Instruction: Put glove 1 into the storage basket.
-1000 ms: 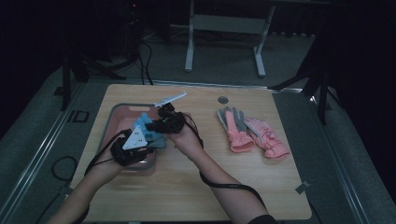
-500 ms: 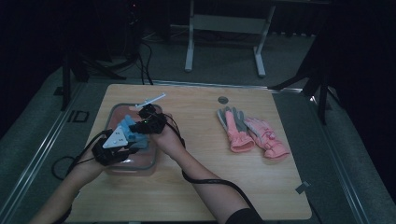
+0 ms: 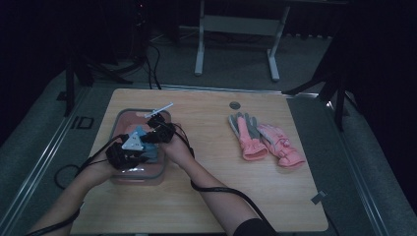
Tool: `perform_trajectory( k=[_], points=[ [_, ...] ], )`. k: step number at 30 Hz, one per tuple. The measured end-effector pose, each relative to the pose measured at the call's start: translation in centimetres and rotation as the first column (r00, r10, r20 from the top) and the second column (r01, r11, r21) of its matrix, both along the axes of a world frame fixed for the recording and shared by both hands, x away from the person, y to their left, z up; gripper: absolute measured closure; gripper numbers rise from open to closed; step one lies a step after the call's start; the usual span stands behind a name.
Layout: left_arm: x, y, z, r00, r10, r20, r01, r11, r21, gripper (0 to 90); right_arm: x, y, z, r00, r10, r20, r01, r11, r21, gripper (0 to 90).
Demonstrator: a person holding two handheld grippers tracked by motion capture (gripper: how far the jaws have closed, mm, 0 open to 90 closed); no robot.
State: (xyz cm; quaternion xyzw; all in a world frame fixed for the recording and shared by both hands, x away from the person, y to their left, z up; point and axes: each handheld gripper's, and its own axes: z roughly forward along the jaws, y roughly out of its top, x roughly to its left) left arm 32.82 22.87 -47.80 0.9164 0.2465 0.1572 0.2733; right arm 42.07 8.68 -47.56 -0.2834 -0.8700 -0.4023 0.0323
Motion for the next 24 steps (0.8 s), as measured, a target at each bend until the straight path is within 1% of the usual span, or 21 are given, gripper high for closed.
perform_trajectory(
  k=[1, 2, 3, 4, 7, 9, 11, 12, 13, 14, 15, 16, 17, 18, 19, 20, 21, 22, 23, 24],
  points=[
    [0.0, 0.0, 0.0, 1.0, 0.0, 0.0, 0.0, 1.0, 0.0, 78.3, 0.0, 0.0, 0.0, 1.0, 0.0, 0.0, 0.0, 1.0, 0.0, 80.1],
    [0.4, -0.2, -0.1, 0.9999, -0.008, -0.007, 0.008, 0.9999, 0.013, 78.4, 0.2, 0.0, -0.2, 0.9998, -0.018, 0.007, 0.018, 1.0, -0.017, 79.9],
    [0.4, -0.2, -0.1, 0.9999, -0.008, -0.007, 0.008, 0.9999, 0.013, 78.4, 0.2, 0.0, -0.2, 0.9998, -0.018, 0.007, 0.018, 1.0, -0.017, 79.9],
    [0.8, -0.3, -0.2, 0.9997, -0.015, -0.018, 0.015, 0.9996, 0.022, 78.3, 0.5, 0.0, -0.5, 0.9994, -0.034, 0.0, 0.034, 0.999, -0.036, 79.7],
    [1.4, -0.3, -0.6, 0.999, -0.017, -0.041, 0.018, 0.9993, 0.033, 78.3, 0.9, 0.1, -1.0, 0.9988, -0.049, -0.009, 0.048, 0.997, -0.06, 79.2],
    [1.8, -0.3, -0.9, 0.9983, -0.013, -0.057, 0.015, 0.9996, 0.022, 78.2, 1.0, 0.2, -1.2, 0.9983, -0.057, -0.013, 0.056, 0.996, -0.071, 78.3],
    [1.9, -0.2, -1.0, 0.998, -0.013, -0.062, 0.015, 0.9997, 0.02, 78.2, 1.0, 0.2, -1.3, 0.9981, -0.059, -0.018, 0.058, 0.996, -0.071, 77.2],
    [2.0, -0.2, -1.1, 0.9982, -0.013, -0.059, 0.014, 0.9997, 0.02, 78.1, 1.1, 0.2, -1.5, 0.997, -0.075, -0.016, 0.074, 0.994, -0.082, 72.3],
    [2.1, -0.3, -1.2, 0.9982, -0.016, -0.058, 0.018, 0.9996, 0.024, 78.1, 1.1, 0.2, -1.5, 0.997, -0.075, -0.016, 0.074, 0.994, -0.082, 72.3],
    [2.2, -0.3, -1.4, 0.9989, -0.023, -0.042, 0.024, 0.9994, 0.024, 77.9, 1.2, 0.2, -1.4, 0.9971, -0.076, -0.01, 0.075, 0.994, -0.074, 62.2],
    [2.3, -0.3, -1.5, 0.9987, -0.019, -0.048, 0.02, 0.9996, 0.021, 77.9, 1.2, 0.2, -1.4, 0.9964, -0.085, -0.005, 0.084, 0.994, -0.075, 56.2],
    [2.3, -0.3, -1.5, 0.9987, -0.019, -0.048, 0.02, 0.9996, 0.021, 77.9, 1.2, 0.2, -1.4, 0.9964, -0.085, -0.005, 0.084, 0.994, -0.075, 56.2],
    [2.4, -0.3, -1.6, 0.998, -0.019, -0.061, 0.02, 0.9996, 0.018, 77.8, 1.2, 0.1, -1.3, 0.9968, -0.078, -0.016, 0.077, 0.995, -0.065, 50.6],
    [2.4, -0.3, -1.6, 0.9979, -0.017, -0.063, 0.018, 0.9996, 0.024, 77.7, 1.2, 0.1, -1.3, 0.9965, -0.082, -0.012, 0.081, 0.995, -0.065, 48.3],
    [2.4, -0.4, -1.7, 0.9977, -0.015, -0.066, 0.016, 0.9997, 0.021, 77.7, 1.1, 0.1, -1.2, 0.9968, -0.079, -0.01, 0.078, 0.995, -0.061, 44.6],
    [2.4, -0.4, -1.7, 0.9977, -0.015, -0.066, 0.016, 0.9997, 0.021, 77.3, 1.1, 0.1, -1.2, 0.9968, -0.079, -0.01, 0.078, 0.995, -0.061, 44.6],
    [2.5, -0.4, -1.7, 0.9969, -0.009, -0.079, 0.011, 0.9996, 0.026, 76.9, 1.1, 0.1, -1.1, 0.9968, -0.078, -0.015, 0.077, 0.996, -0.054, 42.4],
    [2.5, -0.4, -1.7, 0.9969, -0.009, -0.079, 0.011, 0.9996, 0.026, 76.2, 1.1, 0.1, -1.1, 0.9969, -0.077, -0.016, 0.076, 0.996, -0.053, 40.4],
    [2.6, -0.4, -1.7, 0.9962, -0.01, -0.086, 0.012, 0.9994, 0.033, 76.2, 1.1, 0.1, -1.1, 0.9969, -0.077, -0.016, 0.076, 0.996, -0.053, 40.4],
    [2.5, -0.5, -1.7, 0.9965, -0.013, -0.083, 0.016, 0.9994, 0.032, 75.0, 1.0, 0.0, -0.9, 0.997, -0.077, -0.011, 0.076, 0.996, -0.045, 38.6]
  ],
)
